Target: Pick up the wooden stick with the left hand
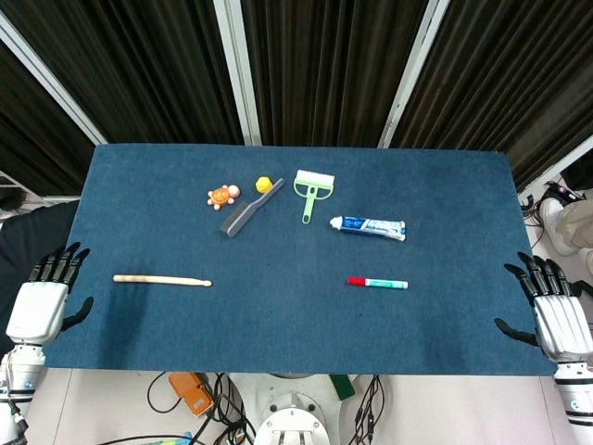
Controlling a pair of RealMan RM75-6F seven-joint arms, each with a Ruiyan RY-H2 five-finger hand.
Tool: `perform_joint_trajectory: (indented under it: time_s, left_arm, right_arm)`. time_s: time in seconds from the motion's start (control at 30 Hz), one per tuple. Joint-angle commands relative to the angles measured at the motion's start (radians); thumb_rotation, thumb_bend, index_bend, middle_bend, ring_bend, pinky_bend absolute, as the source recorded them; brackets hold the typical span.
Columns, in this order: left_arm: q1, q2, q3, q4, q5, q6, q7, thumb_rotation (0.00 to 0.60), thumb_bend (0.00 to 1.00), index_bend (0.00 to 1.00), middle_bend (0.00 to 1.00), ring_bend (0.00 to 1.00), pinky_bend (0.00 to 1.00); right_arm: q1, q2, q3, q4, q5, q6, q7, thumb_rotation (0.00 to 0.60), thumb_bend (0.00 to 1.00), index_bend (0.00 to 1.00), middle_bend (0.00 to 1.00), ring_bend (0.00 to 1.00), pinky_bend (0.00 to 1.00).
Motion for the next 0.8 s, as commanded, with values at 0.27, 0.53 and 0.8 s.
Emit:
perform_joint_trajectory:
  time_s: [0.27, 0.53, 0.8]
  left_arm:
    - [0.003, 0.003, -0.011, -0.005, -0.016, -0.025, 0.002, 0.6, 0.3, 0.07, 0.04, 0.0, 0.11]
    - [0.003, 0.0, -0.012, -0.015, -0.011, -0.042, 0.012, 0.6, 0.29, 0.09, 0.05, 0.0, 0.11]
    - [-0.021, -0.026, 0.003, -0.045, 0.034, -0.082, -0.001, 0.6, 0.27, 0.1, 0.08, 0.0, 0.11]
  right_arm:
    - [0.001, 0.002, 0.0, -0.004, 0.006, -0.004, 0.0, 0.6, 0.26, 0.22, 0.11, 0.02, 0.0]
    - [-0.001, 0.003, 0.0, -0.007, 0.009, -0.005, 0.007, 0.6, 0.26, 0.22, 0.11, 0.02, 0.0]
    - [0.001, 0.003, 0.0, -0.011, 0.016, -0.012, 0.008, 0.6, 0.26, 0.22, 0.11, 0.02, 0.0]
